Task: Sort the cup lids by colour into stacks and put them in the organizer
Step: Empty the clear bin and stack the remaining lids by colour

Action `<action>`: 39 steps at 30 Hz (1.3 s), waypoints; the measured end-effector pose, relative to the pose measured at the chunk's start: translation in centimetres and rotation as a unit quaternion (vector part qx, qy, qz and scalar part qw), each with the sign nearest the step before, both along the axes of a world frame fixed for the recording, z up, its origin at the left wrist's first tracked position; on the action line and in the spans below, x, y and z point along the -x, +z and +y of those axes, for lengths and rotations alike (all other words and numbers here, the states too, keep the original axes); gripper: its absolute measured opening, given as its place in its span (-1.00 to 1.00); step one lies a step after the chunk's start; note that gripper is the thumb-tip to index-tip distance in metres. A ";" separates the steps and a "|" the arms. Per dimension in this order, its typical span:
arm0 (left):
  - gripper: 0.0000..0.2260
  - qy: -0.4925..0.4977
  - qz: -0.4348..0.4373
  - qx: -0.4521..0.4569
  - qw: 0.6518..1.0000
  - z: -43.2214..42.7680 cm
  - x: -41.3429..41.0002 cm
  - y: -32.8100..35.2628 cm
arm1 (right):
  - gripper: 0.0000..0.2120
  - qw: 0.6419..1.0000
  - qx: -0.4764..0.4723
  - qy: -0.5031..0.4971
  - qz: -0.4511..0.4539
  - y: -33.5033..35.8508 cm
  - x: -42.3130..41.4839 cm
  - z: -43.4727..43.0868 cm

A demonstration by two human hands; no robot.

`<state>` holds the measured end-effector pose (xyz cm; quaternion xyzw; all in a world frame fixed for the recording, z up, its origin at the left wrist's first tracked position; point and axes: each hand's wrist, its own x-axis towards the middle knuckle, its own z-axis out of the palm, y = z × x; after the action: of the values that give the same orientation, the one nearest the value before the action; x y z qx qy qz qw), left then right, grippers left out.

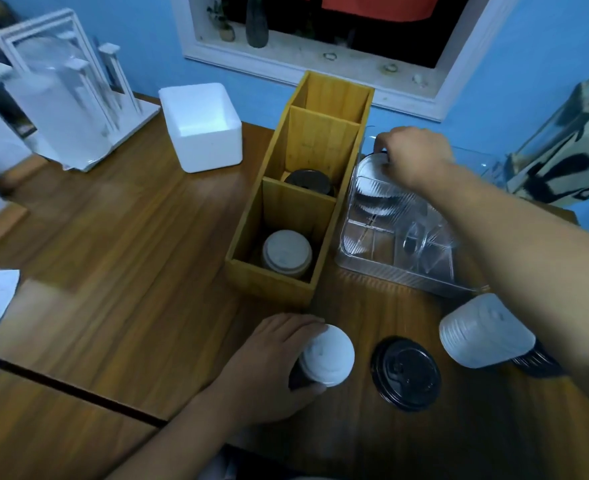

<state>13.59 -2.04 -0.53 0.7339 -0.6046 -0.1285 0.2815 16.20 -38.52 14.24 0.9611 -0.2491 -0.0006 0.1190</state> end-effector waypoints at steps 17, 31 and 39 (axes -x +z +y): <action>-0.35 0.007 0.003 0.007 1.000 0.1 0.2 0.4 | -0.68 0.997 -0.040 0.041 -0.047 -0.3 2.4 -0.7; -0.33 0.011 0.000 -0.008 1.000 0.1 0.2 0.4 | -0.63 0.995 -0.056 -0.072 -0.028 -0.4 0.6 -1.0; -0.34 0.013 0.007 0.004 1.000 0.1 0.3 0.5 | -0.85 0.969 -0.137 -0.076 -0.190 2.0 2.5 -2.2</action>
<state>13.33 -1.98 -0.08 0.7394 -0.5938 -0.1278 0.2903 13.74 -40.69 16.23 0.9291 -0.3366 0.1391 -0.0642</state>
